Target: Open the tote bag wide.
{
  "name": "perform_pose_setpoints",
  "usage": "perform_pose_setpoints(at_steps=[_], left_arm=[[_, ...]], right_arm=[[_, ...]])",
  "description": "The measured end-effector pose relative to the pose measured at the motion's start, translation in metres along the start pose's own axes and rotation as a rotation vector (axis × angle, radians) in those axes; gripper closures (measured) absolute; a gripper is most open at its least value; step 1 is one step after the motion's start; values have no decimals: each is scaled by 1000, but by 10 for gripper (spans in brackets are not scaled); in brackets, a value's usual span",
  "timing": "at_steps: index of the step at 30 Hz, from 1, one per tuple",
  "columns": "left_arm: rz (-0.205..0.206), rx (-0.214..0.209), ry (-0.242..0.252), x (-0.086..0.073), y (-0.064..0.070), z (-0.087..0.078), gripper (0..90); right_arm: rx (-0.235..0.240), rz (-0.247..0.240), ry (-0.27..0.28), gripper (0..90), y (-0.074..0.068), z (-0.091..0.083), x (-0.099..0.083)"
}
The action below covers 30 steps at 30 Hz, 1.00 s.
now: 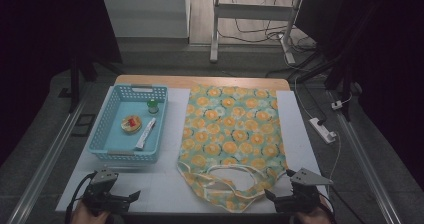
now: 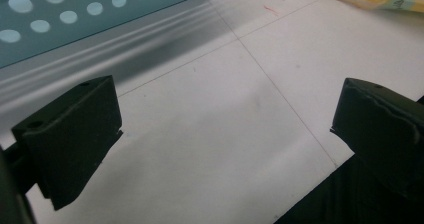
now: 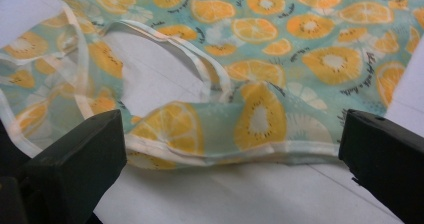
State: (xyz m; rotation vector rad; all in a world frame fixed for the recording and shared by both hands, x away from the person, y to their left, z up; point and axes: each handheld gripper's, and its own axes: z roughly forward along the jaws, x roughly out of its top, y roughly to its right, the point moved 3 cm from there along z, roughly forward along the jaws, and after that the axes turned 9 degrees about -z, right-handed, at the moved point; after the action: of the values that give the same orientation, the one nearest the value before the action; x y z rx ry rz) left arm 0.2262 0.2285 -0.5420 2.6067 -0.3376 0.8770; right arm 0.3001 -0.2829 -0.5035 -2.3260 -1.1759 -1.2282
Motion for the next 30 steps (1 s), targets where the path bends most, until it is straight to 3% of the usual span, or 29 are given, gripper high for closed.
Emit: perform_pose_setpoints(at_steps=[18, 26, 30], left_arm=[[0, -8, -1, 0, -1, 0, 0], [6, -6, -2, 0, 0, 0, 0], [6, -6, -2, 0, 0, 0, 0]], right_arm=[[35, 11, 2, 0, 0, 0, 16], [91, -30, 6, 0, -10, 8, 27], [92, -43, -3, 0, -11, 12, 30]])
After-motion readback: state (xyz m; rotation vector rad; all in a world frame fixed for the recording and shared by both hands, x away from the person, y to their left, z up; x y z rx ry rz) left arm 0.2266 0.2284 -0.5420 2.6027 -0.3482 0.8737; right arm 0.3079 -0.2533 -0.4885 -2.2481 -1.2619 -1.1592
